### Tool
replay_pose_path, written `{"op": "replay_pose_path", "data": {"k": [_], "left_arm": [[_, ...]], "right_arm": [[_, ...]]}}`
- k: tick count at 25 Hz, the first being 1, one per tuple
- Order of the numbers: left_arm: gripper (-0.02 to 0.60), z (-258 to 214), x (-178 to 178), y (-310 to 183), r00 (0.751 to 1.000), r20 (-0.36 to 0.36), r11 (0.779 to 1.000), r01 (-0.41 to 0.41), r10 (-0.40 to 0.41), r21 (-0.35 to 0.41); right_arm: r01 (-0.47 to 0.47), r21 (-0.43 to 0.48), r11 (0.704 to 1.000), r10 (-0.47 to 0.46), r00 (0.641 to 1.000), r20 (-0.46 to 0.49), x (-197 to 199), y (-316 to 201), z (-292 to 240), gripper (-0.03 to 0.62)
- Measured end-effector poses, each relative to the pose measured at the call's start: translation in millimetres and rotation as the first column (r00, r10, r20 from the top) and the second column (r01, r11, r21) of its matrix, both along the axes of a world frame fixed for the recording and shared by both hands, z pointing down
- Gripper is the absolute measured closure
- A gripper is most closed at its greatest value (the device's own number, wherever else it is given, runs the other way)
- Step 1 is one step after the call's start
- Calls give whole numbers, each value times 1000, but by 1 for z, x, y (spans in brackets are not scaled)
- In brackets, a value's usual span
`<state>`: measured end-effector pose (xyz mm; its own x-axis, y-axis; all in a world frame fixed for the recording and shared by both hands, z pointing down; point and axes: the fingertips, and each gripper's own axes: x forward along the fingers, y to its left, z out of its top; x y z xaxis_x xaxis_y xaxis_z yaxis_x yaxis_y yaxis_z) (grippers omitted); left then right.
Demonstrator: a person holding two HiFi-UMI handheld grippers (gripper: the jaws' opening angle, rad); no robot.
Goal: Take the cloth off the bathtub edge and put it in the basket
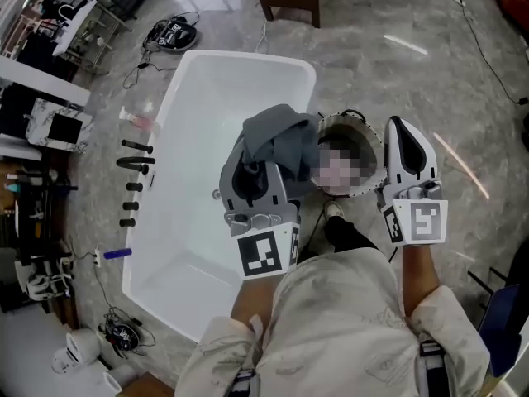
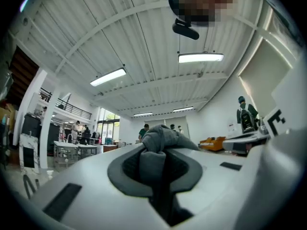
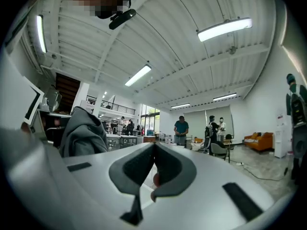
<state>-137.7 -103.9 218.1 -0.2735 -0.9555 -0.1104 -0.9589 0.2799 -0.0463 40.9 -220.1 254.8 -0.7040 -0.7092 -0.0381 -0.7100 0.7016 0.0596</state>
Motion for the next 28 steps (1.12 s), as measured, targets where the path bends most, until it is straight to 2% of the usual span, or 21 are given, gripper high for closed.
{"op": "replay_pose_path", "data": {"k": [7,16,22,28], "left_arm": [[535,3,69,-74,982,-26,982,-189,189,12],[535,17,144,-147,919,-44,920,-393,393,9],[535,42,179,-175,887,-84,888,-459,455,-28],[534,94,190,-188,879,-125,871,-474,459,-131]], "right_arm": [[-149,12,989,149,989,-1,63,-45,-2,605],[-341,-5,940,341,940,-12,143,-80,14,605],[-419,-38,907,418,908,-17,185,-92,30,605],[-444,-99,890,442,896,-47,199,-105,58,605]]}}
